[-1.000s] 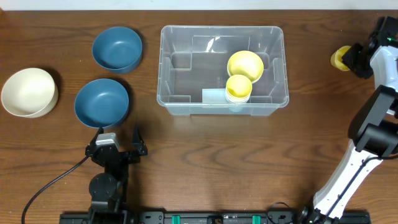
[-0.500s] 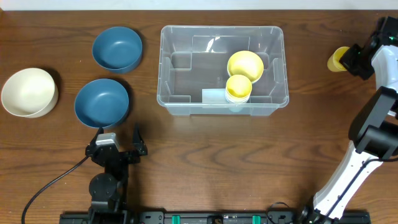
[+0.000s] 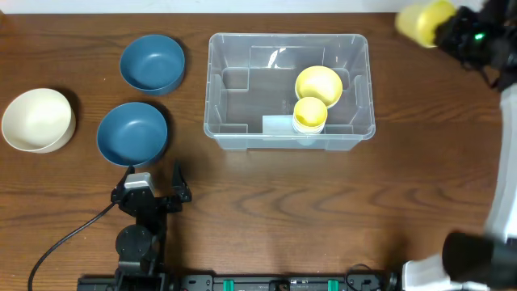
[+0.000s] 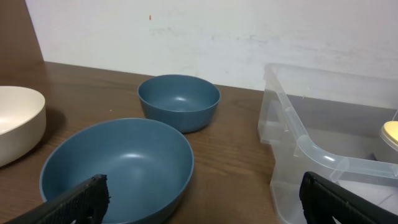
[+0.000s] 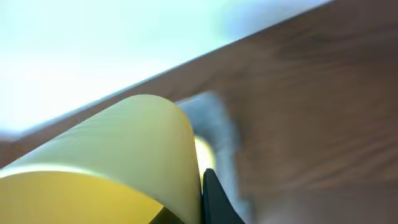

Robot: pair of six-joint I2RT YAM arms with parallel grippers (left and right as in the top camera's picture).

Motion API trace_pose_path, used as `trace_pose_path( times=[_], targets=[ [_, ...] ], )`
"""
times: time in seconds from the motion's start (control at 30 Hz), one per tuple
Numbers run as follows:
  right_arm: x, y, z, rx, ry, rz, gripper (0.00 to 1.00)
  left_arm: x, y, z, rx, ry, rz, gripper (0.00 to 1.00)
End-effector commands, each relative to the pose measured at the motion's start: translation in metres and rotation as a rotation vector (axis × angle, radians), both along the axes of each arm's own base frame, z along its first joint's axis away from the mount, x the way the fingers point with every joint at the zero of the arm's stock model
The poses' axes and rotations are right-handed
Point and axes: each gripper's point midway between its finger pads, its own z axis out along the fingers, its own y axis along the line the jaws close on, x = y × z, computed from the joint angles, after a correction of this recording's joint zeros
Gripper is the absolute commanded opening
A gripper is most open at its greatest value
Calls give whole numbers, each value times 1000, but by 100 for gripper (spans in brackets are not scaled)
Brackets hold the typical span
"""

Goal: Pack container
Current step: 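Carry the yellow cup into the bin, stack it, release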

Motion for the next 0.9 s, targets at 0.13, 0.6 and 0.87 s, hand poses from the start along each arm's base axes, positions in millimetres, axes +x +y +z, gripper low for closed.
trace_pose_path(
  times=[0.13,0.6,0.87],
  targets=[
    [-38,88,-40,-135,177,232,1,-1,2,-18,8,51,15,98],
    [-73,137,-94,-303,360,315,1,-1,2,-18,8,51,15,98],
    [-69,136,-139,-321,403,302,1,-1,2,-18,8,51,15,98]
  ],
)
